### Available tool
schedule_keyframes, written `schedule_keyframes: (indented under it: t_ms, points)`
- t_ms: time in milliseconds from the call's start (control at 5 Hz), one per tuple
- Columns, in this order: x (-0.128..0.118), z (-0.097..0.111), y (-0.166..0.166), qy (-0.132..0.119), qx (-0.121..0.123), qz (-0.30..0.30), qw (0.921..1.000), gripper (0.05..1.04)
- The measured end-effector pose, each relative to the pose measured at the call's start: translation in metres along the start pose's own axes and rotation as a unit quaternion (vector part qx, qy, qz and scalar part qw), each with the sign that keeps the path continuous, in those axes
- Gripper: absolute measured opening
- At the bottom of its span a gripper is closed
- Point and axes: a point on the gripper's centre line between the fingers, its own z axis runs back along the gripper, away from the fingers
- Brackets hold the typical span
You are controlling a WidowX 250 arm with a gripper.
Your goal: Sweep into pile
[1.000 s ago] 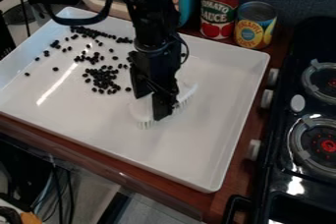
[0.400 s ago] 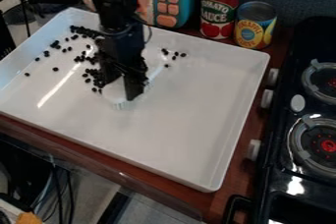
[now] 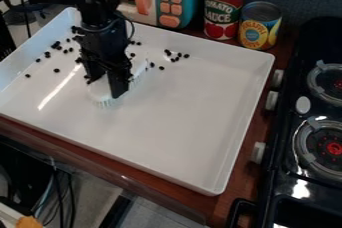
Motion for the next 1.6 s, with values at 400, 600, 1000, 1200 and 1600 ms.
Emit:
schedule_keyframes:
  t_ms: [400,600,1000,1200,1600]
  points:
    - [0.009,-0.003,0.034,0.000,-0.002,0.064,0.9979,0.738]
    - [0.009,-0.005,0.051,0.002,-0.003,0.100,0.9950,0.738]
    - [-0.006,-0.005,0.074,0.011,-0.003,0.146,0.9892,0.738]
    - [-0.010,-0.006,0.085,0.014,0.006,0.151,0.9884,0.738]
    - [-0.016,-0.001,0.075,0.012,-0.003,0.142,0.9898,0.738]
